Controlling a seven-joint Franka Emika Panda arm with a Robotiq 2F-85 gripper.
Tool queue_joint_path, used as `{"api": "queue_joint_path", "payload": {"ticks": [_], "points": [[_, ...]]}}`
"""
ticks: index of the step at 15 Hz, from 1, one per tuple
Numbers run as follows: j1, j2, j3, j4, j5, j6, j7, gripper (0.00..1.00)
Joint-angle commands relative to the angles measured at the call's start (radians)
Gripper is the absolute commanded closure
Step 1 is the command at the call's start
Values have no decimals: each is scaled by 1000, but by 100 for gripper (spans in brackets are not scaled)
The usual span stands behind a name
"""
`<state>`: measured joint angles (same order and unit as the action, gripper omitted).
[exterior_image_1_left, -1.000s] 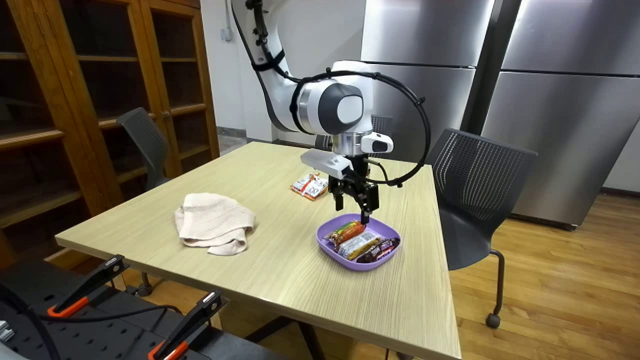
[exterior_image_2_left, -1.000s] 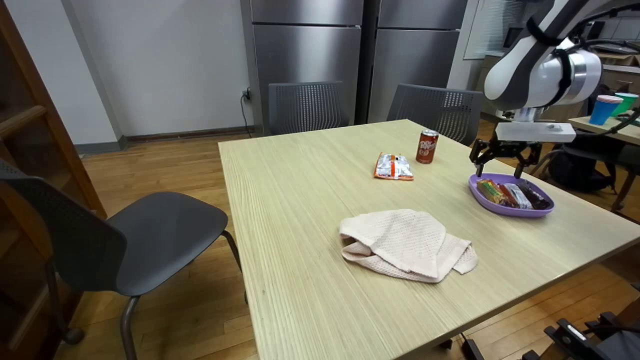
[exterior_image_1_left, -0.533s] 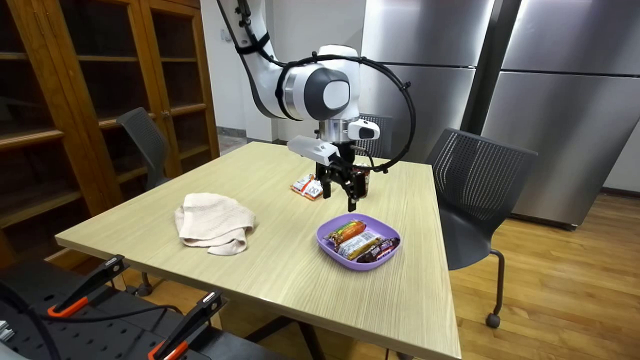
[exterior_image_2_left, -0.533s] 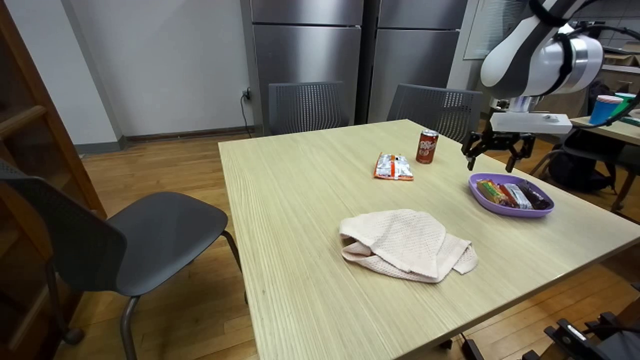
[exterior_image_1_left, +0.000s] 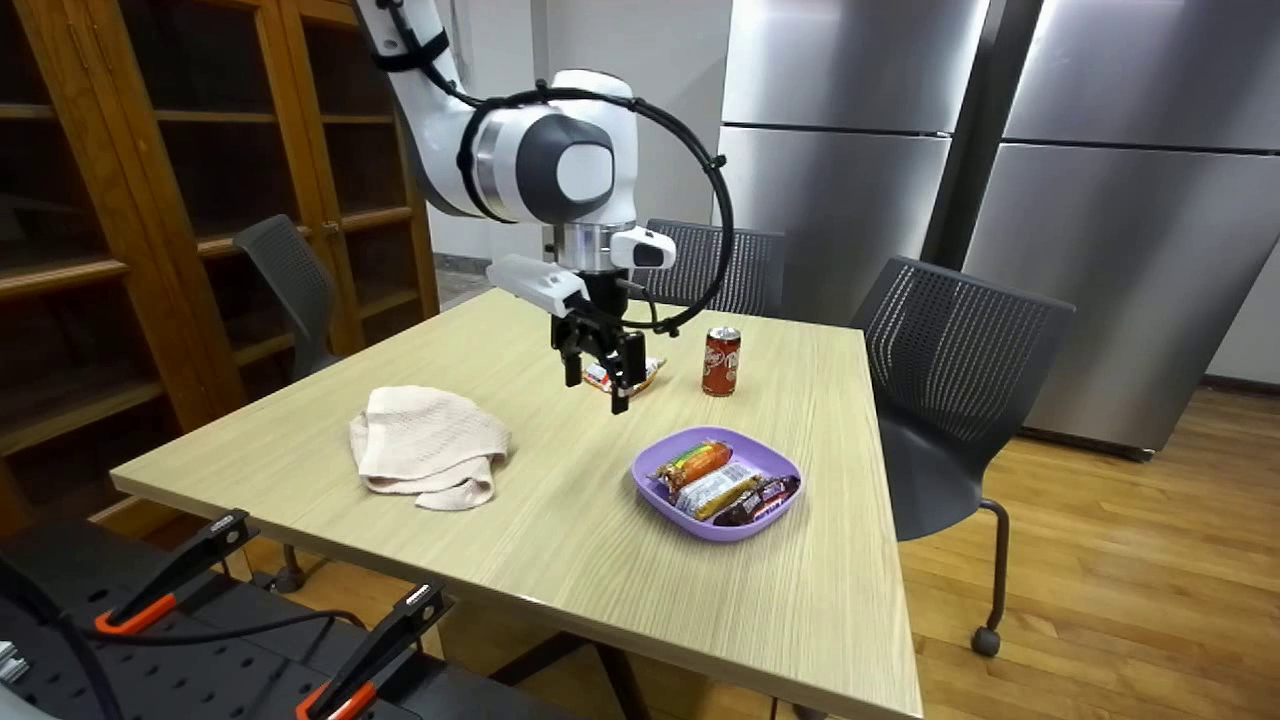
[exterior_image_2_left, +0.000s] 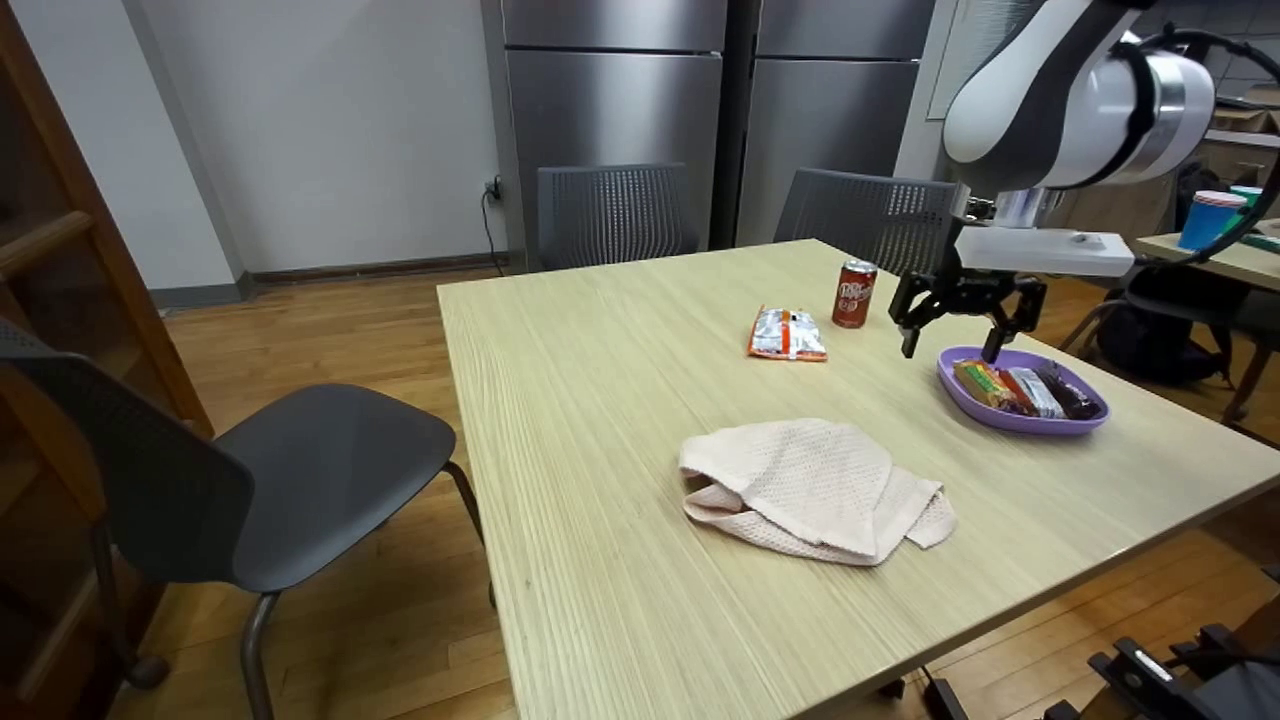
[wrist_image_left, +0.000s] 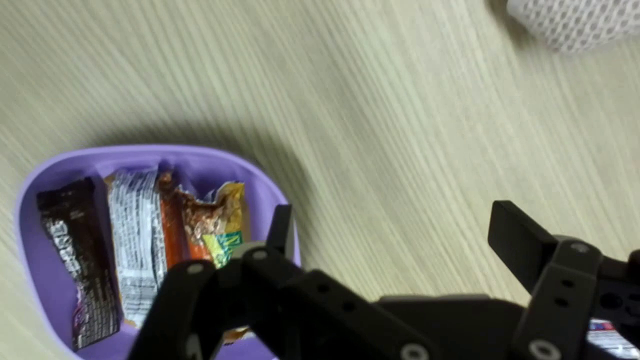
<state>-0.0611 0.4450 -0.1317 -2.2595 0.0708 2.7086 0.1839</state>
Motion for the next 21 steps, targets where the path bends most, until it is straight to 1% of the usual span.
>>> {"api": "queue_joint_path", "payload": {"ticks": [1, 6, 11, 14, 16, 17, 19, 21], "points": [[37, -104, 25, -133, 28, 37, 48, 0], [93, -170, 59, -242, 61, 69, 110, 0], [138, -213, 90, -308, 89, 86, 173, 0], [151, -224, 109, -320, 96, 88, 178, 0], [139, -228, 151, -318, 143, 92, 143, 0], [142, -184, 119, -285, 102, 74, 156, 0], [143, -187, 137, -285, 119, 76, 156, 0], [144, -187, 141, -285, 122, 77, 155, 0]]}}
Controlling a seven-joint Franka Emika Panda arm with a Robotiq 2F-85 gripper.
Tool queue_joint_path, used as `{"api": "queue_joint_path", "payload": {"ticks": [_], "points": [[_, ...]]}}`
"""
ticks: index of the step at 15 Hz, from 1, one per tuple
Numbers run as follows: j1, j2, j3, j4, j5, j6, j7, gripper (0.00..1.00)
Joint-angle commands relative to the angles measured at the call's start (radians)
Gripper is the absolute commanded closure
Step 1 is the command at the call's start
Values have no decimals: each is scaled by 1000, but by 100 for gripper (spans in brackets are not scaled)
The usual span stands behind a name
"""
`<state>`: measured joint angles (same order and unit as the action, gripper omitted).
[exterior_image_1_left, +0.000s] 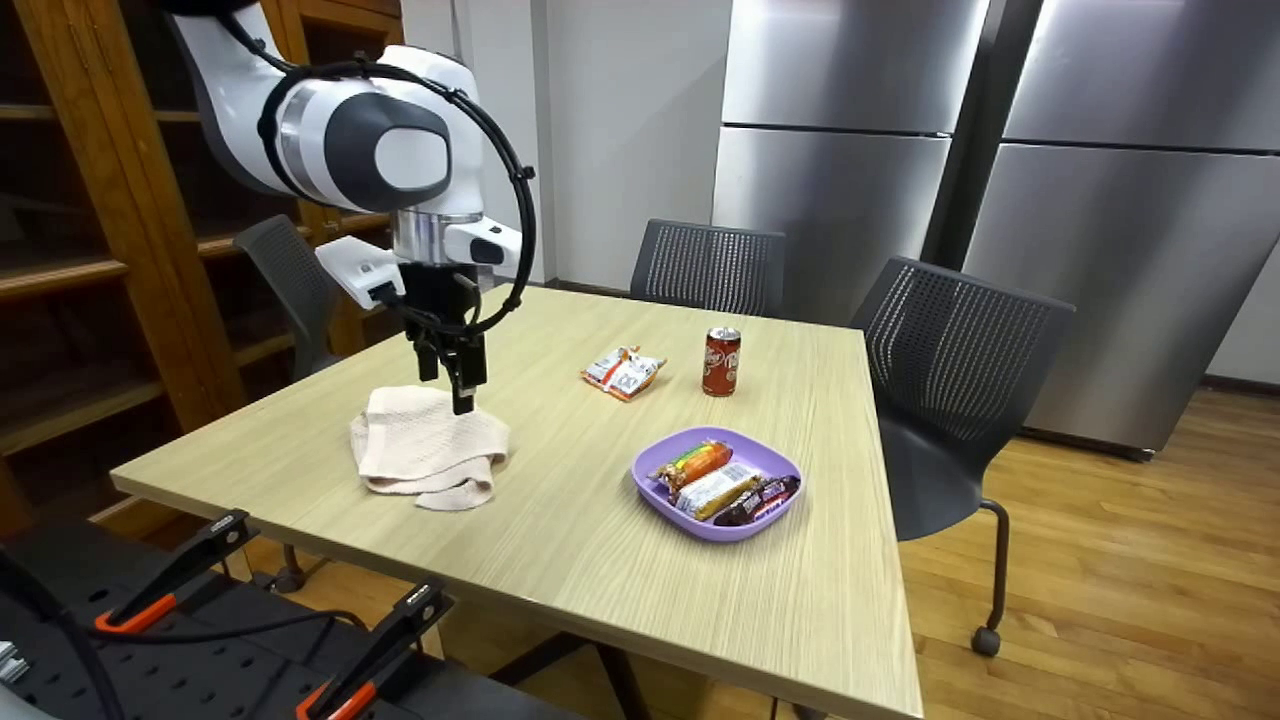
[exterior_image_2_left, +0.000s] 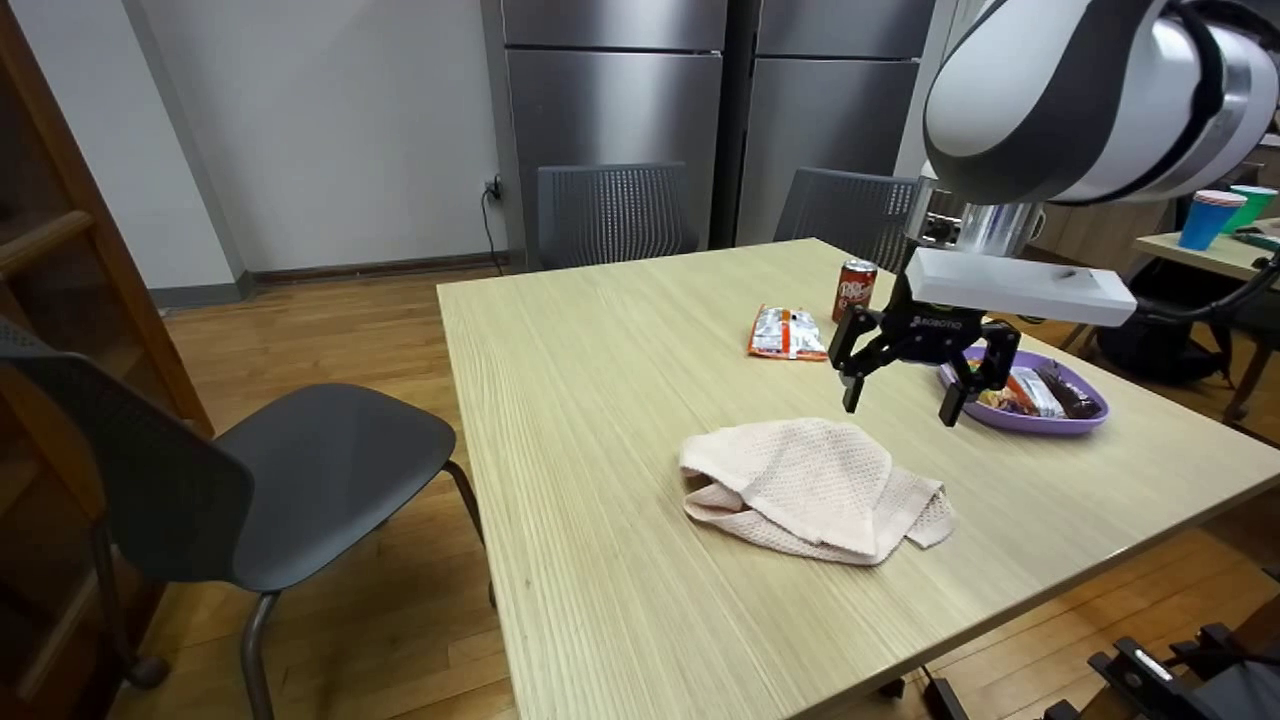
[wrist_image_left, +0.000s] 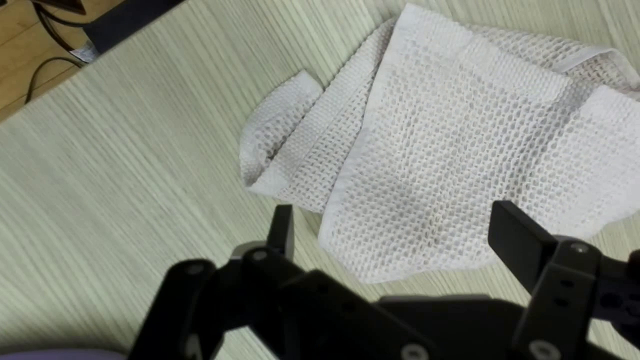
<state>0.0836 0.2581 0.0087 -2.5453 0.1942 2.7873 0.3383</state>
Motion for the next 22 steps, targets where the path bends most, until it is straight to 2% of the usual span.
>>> {"api": "queue_joint_path", "payload": {"ticks": [1, 13, 18, 22], "points": [[-1, -1, 1, 1, -1, -2, 1, 0], [83, 95, 34, -7, 65, 126, 136, 0], [42, 135, 107, -20, 195, 202, 110, 0], [-39, 172, 211, -28, 318, 256, 81, 0]]}}
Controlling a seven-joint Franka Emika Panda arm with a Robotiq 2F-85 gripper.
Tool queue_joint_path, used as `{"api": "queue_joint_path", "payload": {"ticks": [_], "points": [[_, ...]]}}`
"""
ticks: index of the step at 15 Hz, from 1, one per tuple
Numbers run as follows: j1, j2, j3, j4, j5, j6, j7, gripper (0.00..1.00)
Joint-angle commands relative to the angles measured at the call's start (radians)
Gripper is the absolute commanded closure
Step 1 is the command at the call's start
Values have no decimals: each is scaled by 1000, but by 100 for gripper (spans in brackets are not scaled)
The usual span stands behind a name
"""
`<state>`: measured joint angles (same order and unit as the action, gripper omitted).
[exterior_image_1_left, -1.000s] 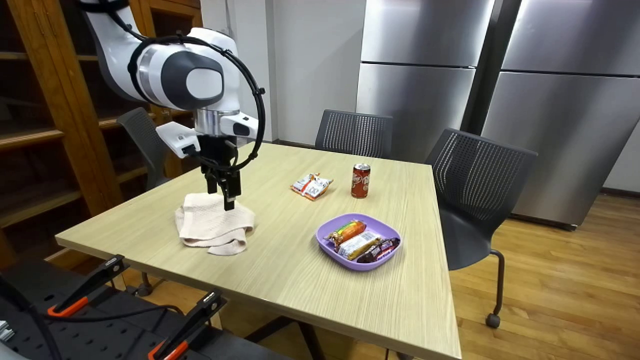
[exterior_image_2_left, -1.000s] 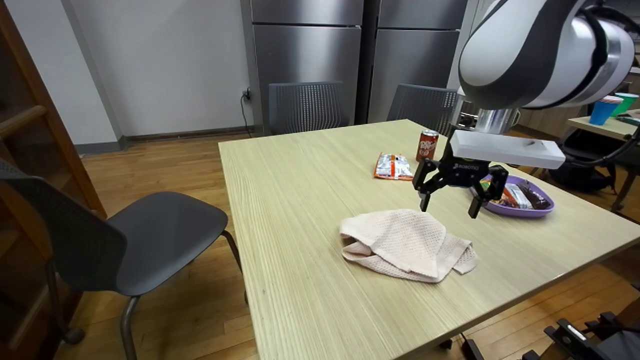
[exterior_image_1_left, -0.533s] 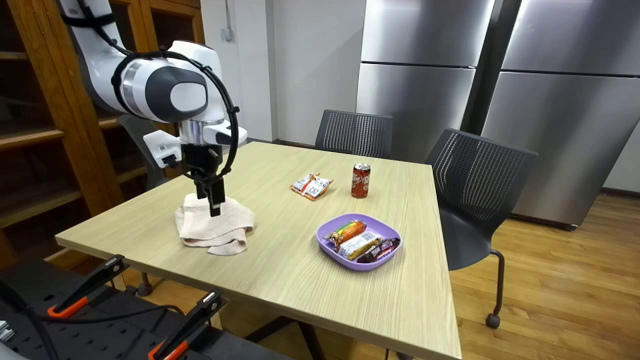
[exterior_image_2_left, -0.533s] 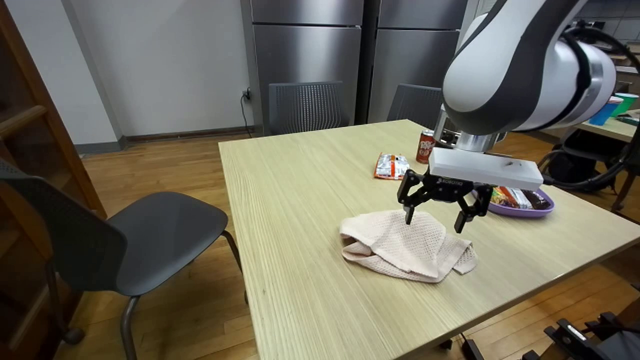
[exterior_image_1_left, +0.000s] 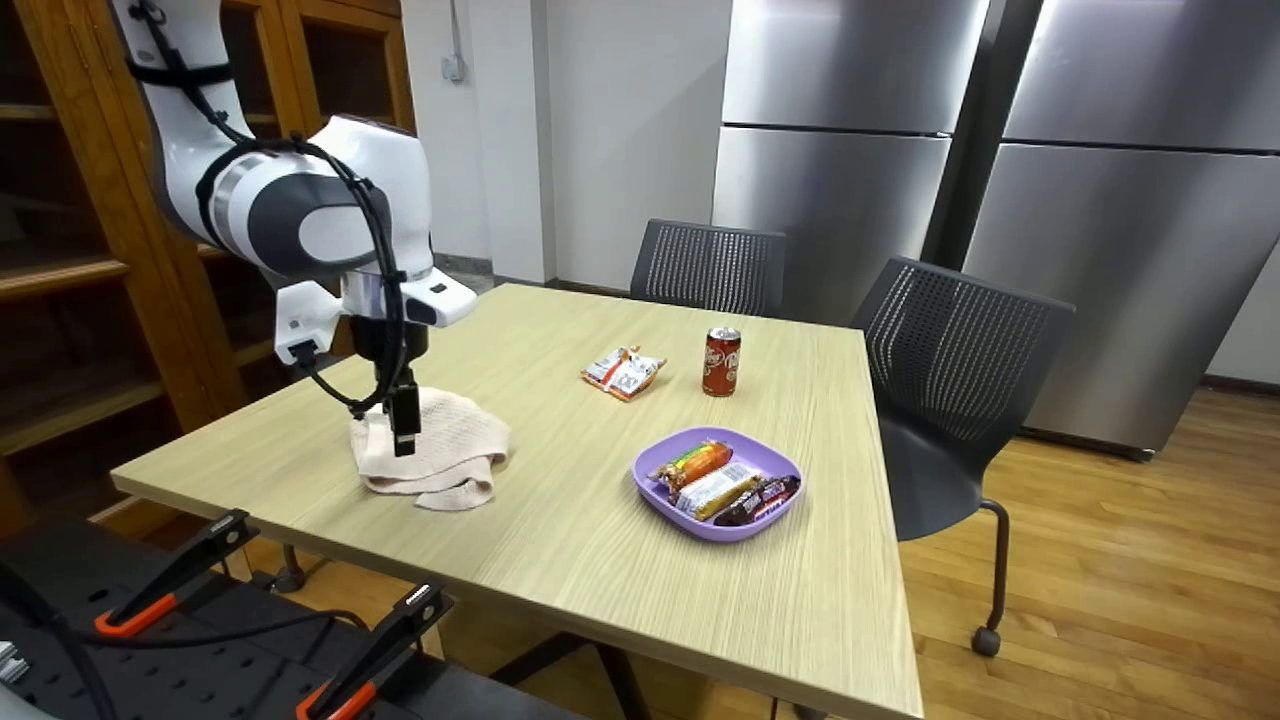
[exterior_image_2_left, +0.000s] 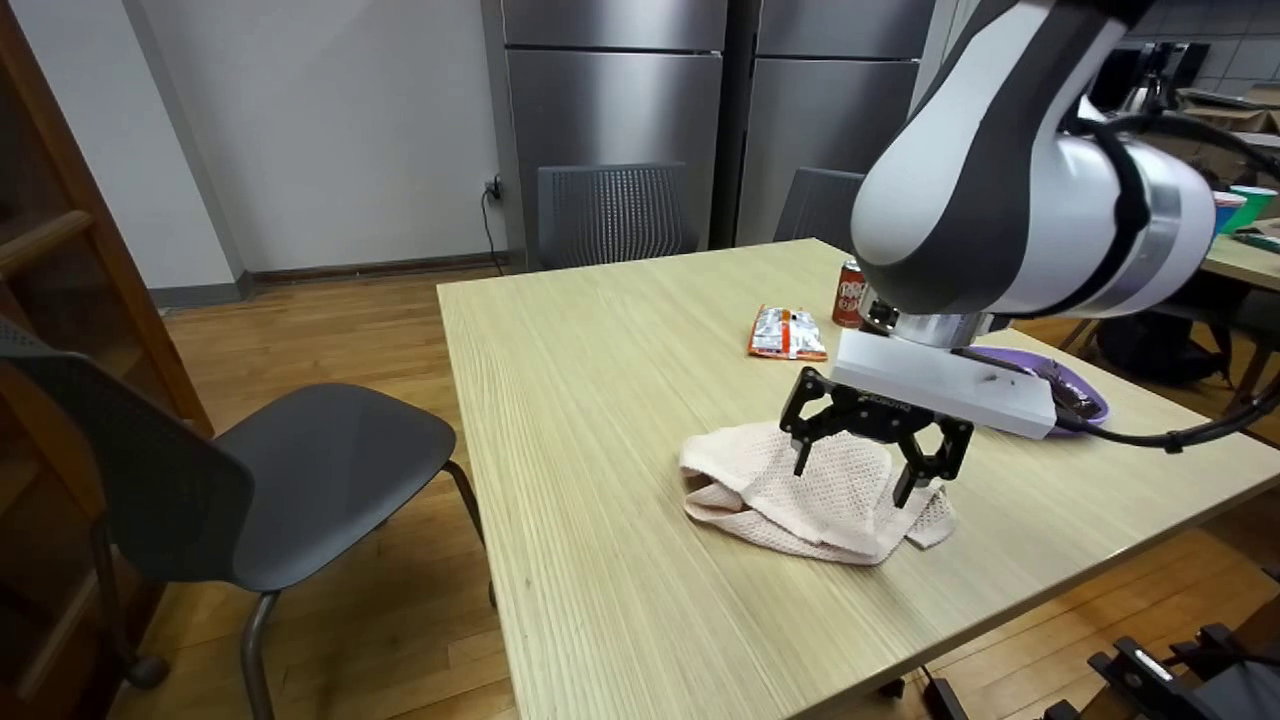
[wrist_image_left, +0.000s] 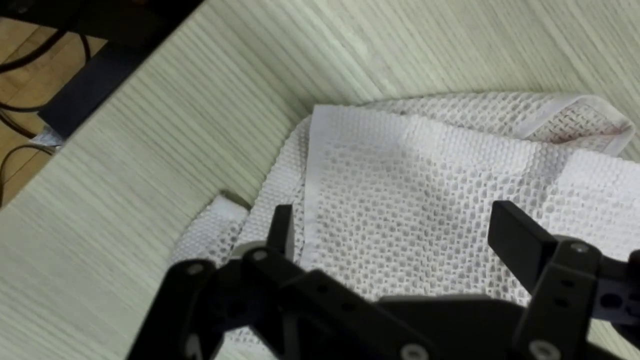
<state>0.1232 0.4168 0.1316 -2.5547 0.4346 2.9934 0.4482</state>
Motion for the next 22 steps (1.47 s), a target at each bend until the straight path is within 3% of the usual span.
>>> {"api": "queue_joint_path", "payload": {"ticks": [1, 5, 15, 22], "points": [[-97, 20, 109, -23, 100, 63, -32, 0], [-165, 36, 171, -47, 148, 102, -37, 0], [-337, 109, 314, -51, 140, 164, -43, 0], [-413, 167, 363, -44, 120, 203, -47, 0]]}}
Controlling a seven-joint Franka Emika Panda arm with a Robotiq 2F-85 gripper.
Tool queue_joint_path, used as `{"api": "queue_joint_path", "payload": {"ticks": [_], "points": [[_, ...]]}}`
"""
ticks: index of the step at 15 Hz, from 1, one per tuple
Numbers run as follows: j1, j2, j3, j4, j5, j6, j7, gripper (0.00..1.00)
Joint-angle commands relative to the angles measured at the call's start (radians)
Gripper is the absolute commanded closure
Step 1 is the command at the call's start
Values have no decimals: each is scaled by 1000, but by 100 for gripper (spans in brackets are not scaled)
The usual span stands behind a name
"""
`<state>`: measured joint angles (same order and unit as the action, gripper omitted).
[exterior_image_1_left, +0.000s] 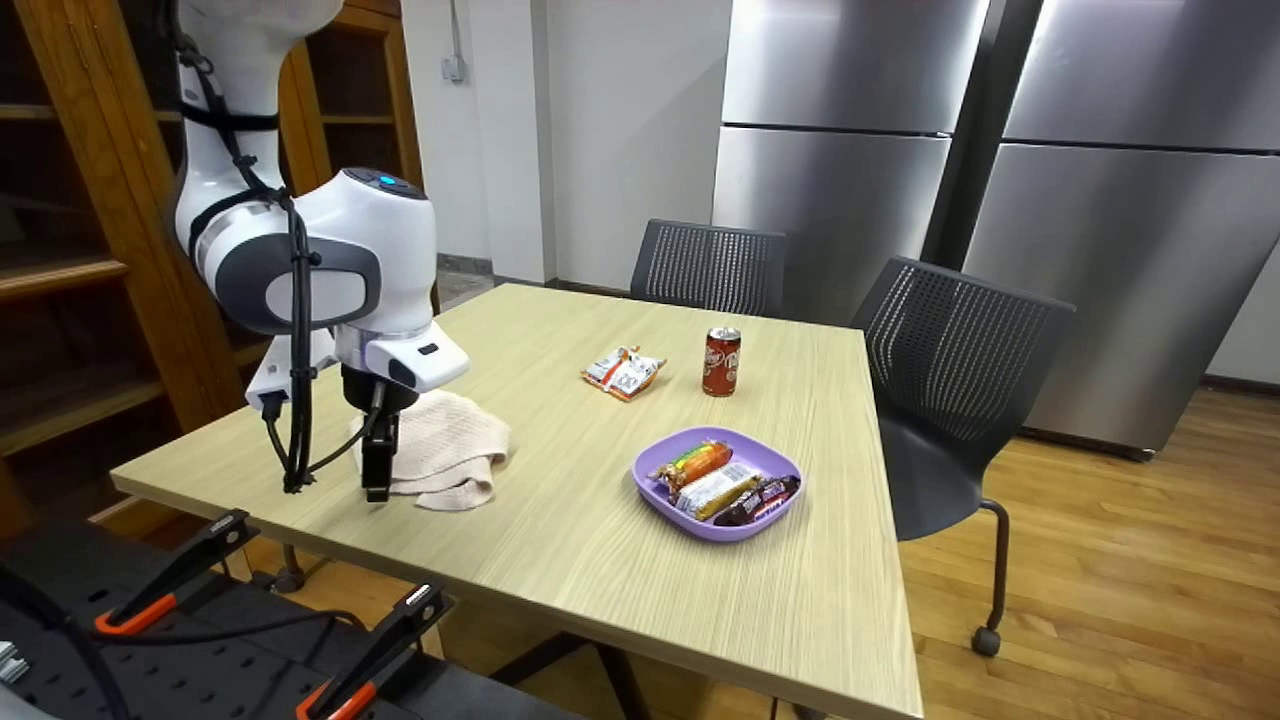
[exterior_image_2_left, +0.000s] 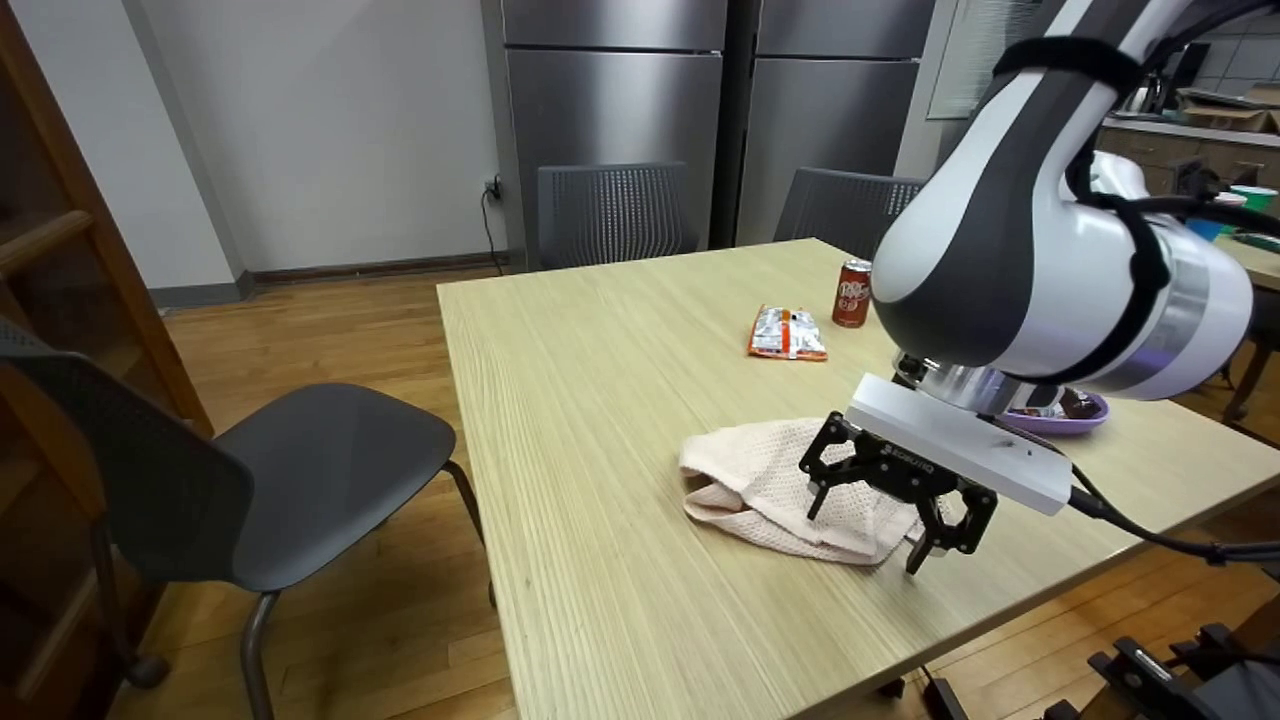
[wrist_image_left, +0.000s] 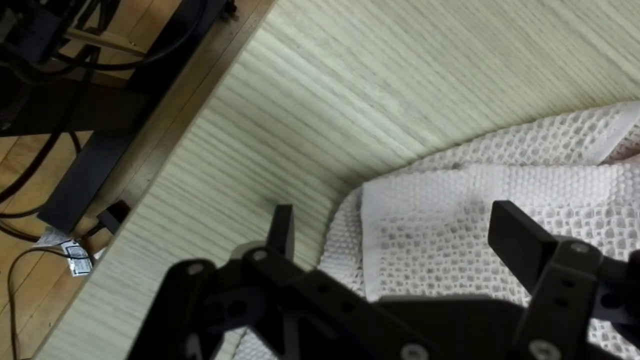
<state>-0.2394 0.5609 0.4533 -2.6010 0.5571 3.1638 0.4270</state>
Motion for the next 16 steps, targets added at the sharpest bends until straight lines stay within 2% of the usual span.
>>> {"api": "queue_joint_path", "payload": {"ticks": [1, 16], "points": [[-52, 23, 43, 2, -5, 37, -26, 0], [-17, 16, 25, 40, -47, 18, -22, 0]]}}
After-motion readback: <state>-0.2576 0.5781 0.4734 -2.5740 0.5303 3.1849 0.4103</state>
